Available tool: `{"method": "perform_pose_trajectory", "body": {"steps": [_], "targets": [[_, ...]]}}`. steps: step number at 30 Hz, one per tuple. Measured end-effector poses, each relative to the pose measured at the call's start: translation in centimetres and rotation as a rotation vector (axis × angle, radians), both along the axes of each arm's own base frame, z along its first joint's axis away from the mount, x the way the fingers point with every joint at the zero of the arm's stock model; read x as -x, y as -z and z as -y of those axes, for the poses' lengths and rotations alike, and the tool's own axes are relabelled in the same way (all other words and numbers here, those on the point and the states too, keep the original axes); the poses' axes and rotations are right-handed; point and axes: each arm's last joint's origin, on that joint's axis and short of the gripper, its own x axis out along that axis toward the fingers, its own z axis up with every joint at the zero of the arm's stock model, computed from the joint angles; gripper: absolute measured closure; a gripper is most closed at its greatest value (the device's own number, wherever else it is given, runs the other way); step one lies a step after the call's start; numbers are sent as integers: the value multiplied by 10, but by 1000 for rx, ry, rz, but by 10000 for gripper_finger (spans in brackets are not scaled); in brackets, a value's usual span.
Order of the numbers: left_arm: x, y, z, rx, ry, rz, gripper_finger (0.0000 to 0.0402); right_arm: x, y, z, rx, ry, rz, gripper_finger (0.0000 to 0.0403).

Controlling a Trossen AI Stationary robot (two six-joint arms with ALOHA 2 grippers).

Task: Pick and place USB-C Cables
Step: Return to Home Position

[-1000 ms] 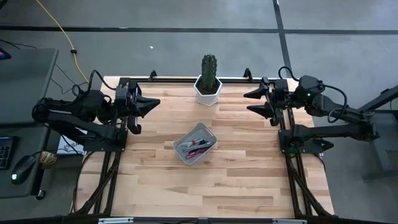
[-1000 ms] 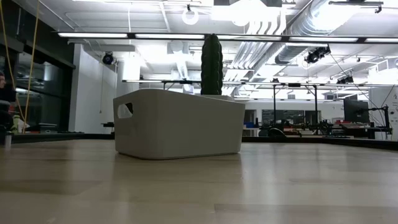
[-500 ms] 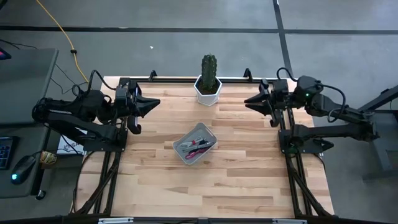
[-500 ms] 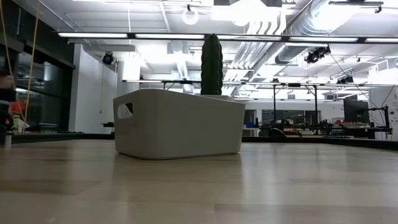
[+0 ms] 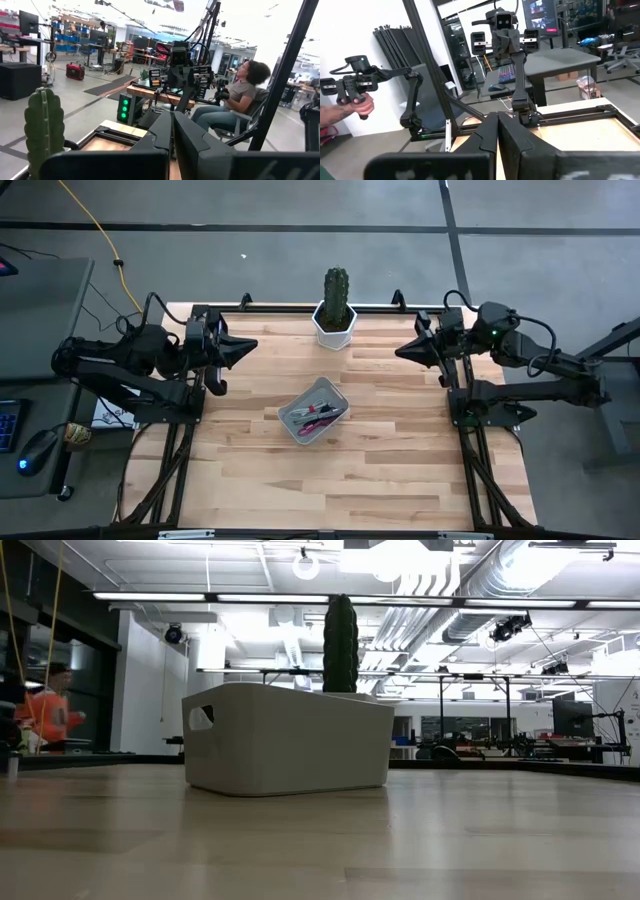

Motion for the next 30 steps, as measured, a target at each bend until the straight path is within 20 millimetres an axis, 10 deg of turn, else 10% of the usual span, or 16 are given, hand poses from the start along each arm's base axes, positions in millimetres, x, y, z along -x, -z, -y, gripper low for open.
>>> {"method": "perform_pose_trajectory", "body": {"steps": [17,30], "targets": [[4,5,0,-44,-5,-68,401,0,6,-1,-47,-19,-64,403],[53,12,-9,-81,-45,-48,401,0,6,-1,-48,-19,-65,403]]}}
